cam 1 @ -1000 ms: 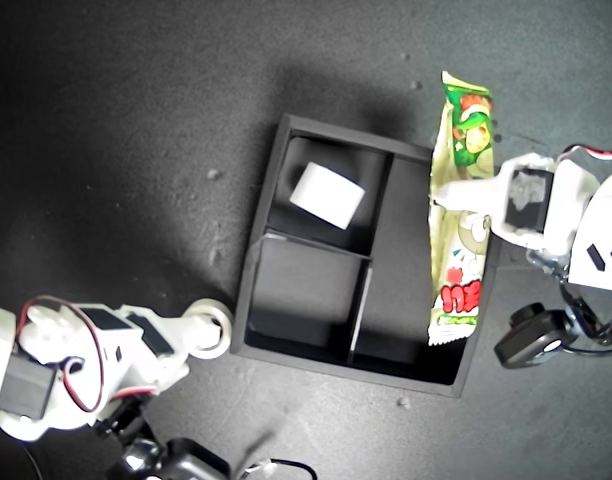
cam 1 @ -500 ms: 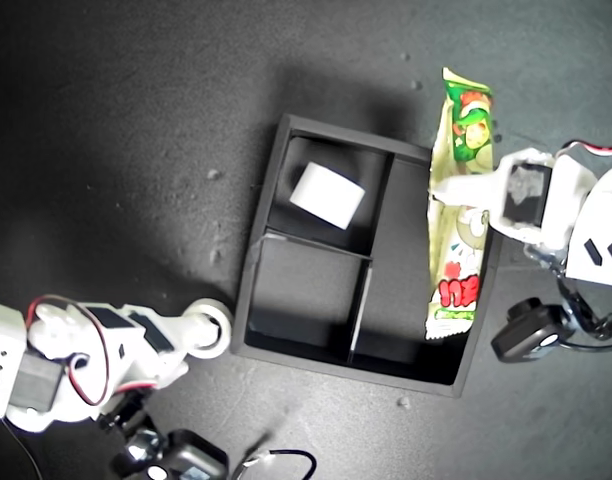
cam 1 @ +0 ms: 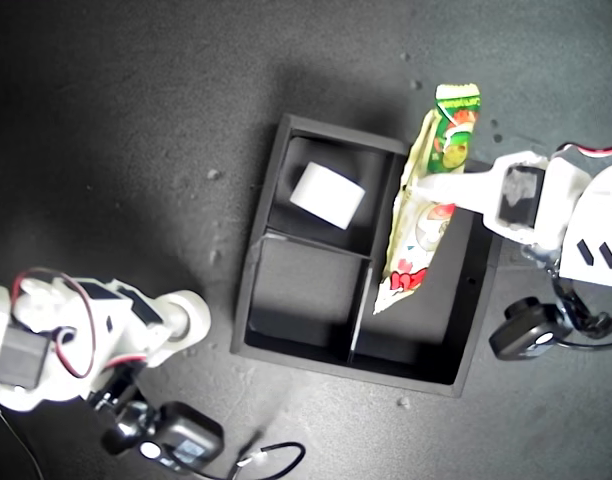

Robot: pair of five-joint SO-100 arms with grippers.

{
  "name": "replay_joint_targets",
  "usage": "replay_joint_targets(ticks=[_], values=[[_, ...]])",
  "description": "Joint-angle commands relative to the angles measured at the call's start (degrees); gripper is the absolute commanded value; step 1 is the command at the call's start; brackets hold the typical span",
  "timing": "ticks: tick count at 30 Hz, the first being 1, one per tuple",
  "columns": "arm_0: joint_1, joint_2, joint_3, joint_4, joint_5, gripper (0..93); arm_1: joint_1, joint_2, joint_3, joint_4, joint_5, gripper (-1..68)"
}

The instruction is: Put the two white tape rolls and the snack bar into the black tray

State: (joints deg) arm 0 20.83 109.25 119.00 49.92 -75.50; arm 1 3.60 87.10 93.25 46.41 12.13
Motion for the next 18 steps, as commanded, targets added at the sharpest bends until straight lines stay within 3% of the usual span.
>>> replay_joint_targets(ticks=[1, 9, 18], values=[[-2.7, 7.5, -9.4, 9.1, 5.2, 0.1, -1.2, 1.3, -7.0, 6.2, 1.3, 9.3], [-5.9, -3.2, -34.5, 19.5, 17.2, 0.1, -4.5, 1.3, -21.2, 23.5, 11.3, 7.6], [-5.8, -18.1, -44.8, 19.9, 18.8, 0.1, -7.6, 1.4, -28.7, 32.3, 21.3, 1.0]])
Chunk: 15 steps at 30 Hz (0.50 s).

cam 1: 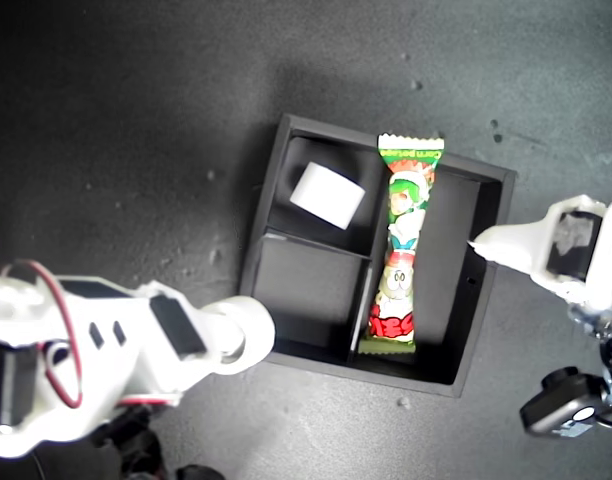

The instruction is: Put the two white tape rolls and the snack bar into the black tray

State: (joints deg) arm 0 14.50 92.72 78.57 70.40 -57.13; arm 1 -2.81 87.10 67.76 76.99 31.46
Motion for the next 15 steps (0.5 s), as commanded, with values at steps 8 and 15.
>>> replay_joint_targets(ticks=[8, 15], values=[[0.7, -5.8, -8.6, -1.1, 0.8, 0.0, -1.7, 1.4, -3.2, 3.7, 4.0, 0.2], [0.9, -9.5, -12.9, -1.1, 1.3, 0.0, -1.6, 1.4, -2.8, 3.8, 4.5, 0.0]])
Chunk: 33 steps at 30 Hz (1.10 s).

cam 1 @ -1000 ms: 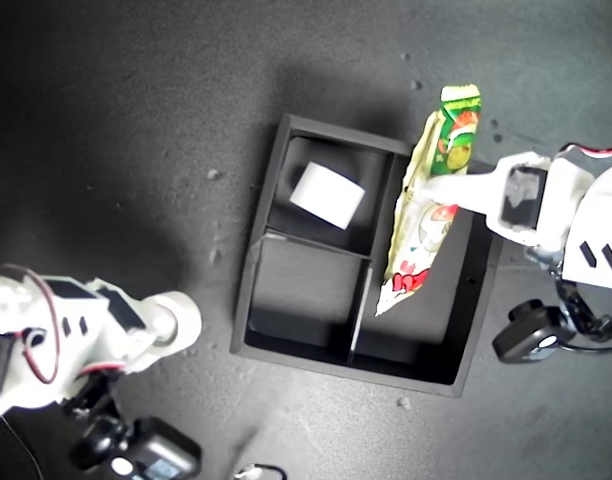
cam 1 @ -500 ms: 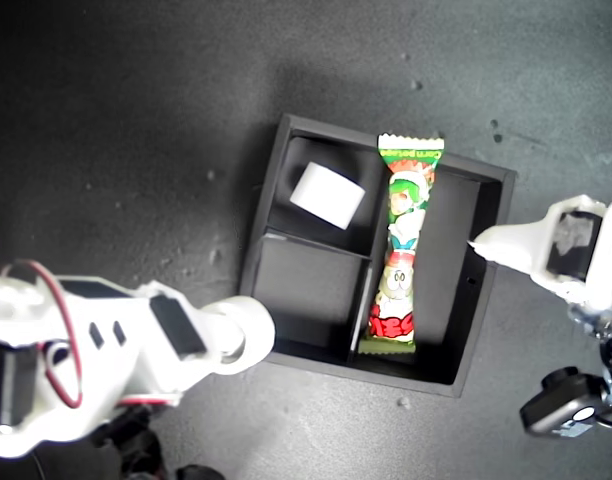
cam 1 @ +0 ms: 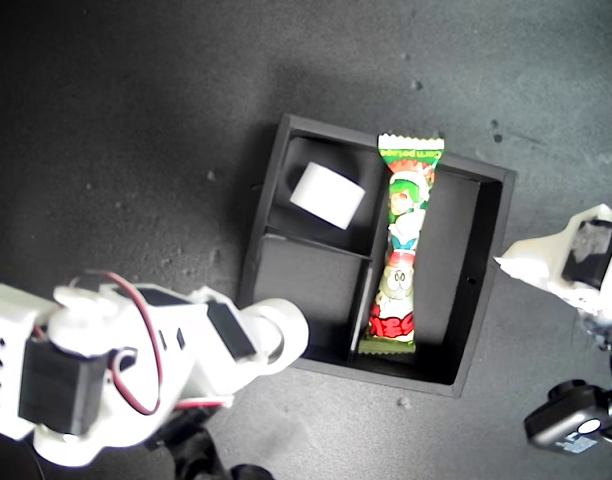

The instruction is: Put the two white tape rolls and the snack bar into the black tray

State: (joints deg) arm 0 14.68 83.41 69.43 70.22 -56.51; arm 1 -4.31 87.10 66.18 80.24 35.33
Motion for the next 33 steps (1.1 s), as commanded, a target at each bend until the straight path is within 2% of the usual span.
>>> replay_joint_targets(ticks=[1, 12, 15, 20, 30, 33], values=[[0.7, -0.5, -4.2, -0.9, 0.7, 0.0, -0.1, 1.4, -1.1, 0.5, 0.6, 0.0], [0.2, -1.8, -6.5, -0.9, 1.8, 0.6, -0.1, 1.4, -2.0, 2.0, 0.9, 0.0], [0.2, -1.8, -6.7, -0.7, 1.9, 12.2, -0.2, 1.4, -2.0, 2.0, 0.9, 0.0], [0.7, -1.4, -7.0, 0.1, 1.4, 19.7, -0.1, 1.4, -1.9, 2.4, 0.9, -0.1], [0.8, -0.4, -7.4, 2.6, 0.0, 17.8, 0.4, 1.4, -1.8, 2.9, 1.5, -0.1], [-2.2, 9.9, -2.1, 13.4, -5.1, 7.5, 3.0, 9.0, 6.5, 4.1, 8.4, -0.2]])
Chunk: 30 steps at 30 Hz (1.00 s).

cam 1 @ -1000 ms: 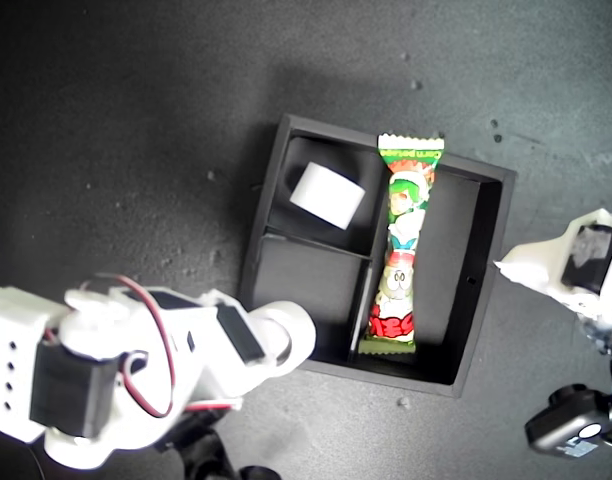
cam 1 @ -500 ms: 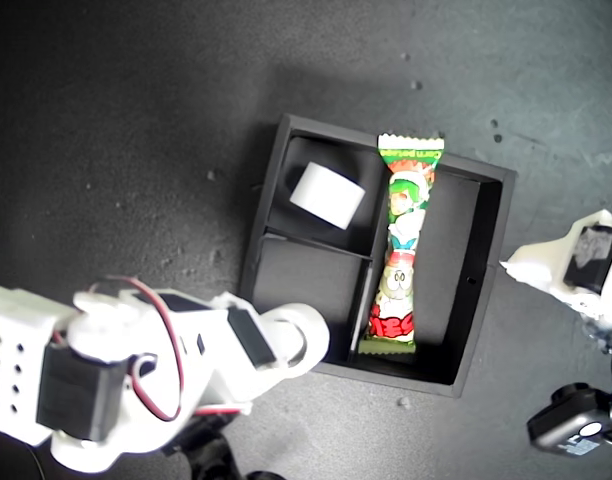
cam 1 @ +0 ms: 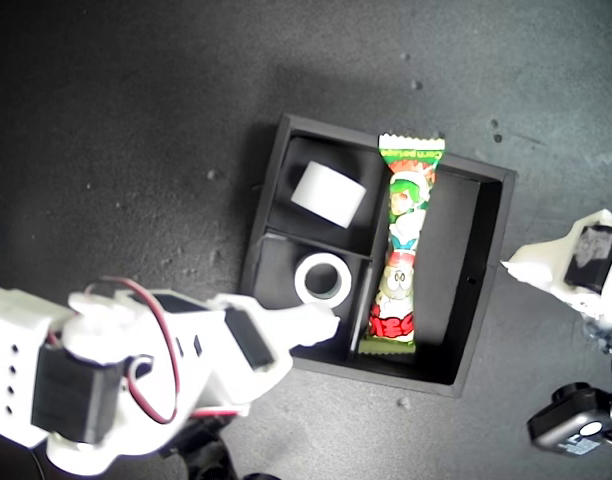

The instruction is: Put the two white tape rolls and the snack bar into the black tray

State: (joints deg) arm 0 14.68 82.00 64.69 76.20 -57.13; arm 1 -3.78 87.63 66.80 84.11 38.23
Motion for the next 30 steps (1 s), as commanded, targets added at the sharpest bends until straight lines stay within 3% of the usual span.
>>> replay_joint_targets(ticks=[1, 3, 8, 16, 22, 30], values=[[-4.3, 21.5, 12.3, 6.2, -5.3, 6.0, 4.0, 17.2, 15.4, -4.0, 9.0, -0.2], [-8.2, 43.1, 30.8, 1.2, -6.0, 1.8, 6.0, 35.8, 32.6, -12.7, 13.3, -0.3], [-11.7, 69.3, 53.2, 3.3, -8.7, 0.3, 7.8, 55.0, 51.3, -15.6, 20.8, -0.4], [-9.0, 109.3, 90.8, 1.0, -14.9, 0.1, 9.2, 80.5, 77.5, -17.4, 27.6, -0.5], [-6.0, 111.9, 100.2, -0.5, -16.4, 0.1, 8.7, 103.8, 94.0, -10.3, 28.7, -0.6], [-8.4, 112.0, 108.9, -0.3, -16.5, 0.1, 5.2, 104.3, 106.7, -16.5, 30.5, -0.5]])
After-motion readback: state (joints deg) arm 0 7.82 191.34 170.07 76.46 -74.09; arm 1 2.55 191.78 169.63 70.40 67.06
